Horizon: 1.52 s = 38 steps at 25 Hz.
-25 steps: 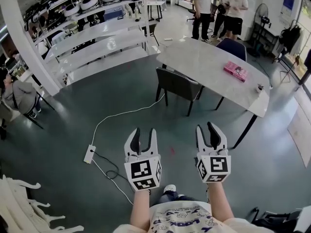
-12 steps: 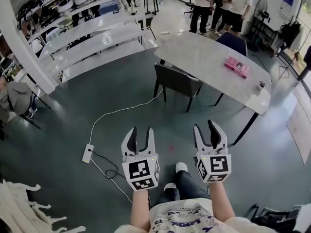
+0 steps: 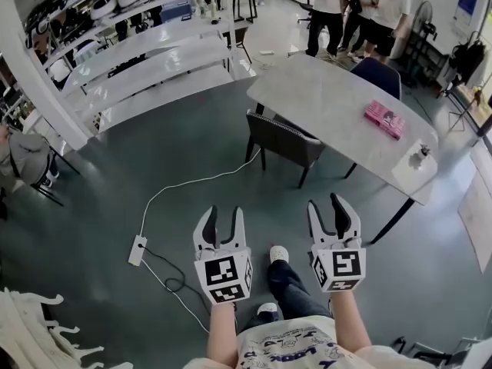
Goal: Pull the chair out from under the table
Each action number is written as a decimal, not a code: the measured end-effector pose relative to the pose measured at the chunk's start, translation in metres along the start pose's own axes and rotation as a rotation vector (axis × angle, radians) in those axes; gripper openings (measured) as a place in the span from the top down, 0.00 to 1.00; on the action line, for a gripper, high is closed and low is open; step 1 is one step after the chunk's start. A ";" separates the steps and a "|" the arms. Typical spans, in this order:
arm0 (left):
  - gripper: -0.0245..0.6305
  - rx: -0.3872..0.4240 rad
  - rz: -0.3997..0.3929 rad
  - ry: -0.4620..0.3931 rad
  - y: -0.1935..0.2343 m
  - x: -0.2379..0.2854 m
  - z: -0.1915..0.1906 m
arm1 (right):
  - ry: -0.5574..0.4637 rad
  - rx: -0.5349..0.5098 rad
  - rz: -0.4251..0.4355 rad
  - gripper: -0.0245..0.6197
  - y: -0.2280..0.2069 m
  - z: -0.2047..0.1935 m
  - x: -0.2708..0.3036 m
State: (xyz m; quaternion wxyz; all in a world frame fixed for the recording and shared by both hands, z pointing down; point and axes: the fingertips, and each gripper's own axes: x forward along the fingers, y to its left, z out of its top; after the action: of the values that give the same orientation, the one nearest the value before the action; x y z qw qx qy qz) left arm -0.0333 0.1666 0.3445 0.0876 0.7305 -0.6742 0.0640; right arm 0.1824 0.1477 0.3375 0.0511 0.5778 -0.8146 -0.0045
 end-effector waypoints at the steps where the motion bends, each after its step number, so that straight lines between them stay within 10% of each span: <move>1: 0.67 0.002 0.004 0.000 0.000 0.012 0.003 | 0.000 -0.002 0.003 0.65 -0.005 0.001 0.013; 21: 0.67 0.092 0.057 0.027 0.006 0.257 0.061 | 0.017 -0.020 0.080 0.62 -0.102 0.019 0.267; 38: 0.67 0.110 0.034 0.101 0.049 0.366 0.067 | 0.104 -0.056 0.104 0.59 -0.100 0.006 0.384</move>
State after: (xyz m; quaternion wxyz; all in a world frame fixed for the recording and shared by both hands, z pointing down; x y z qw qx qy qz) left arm -0.0535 -0.2081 0.3585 0.0802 0.7184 -0.6769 0.1392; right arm 0.1509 -0.2473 0.3551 0.1096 0.5323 -0.8394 0.0053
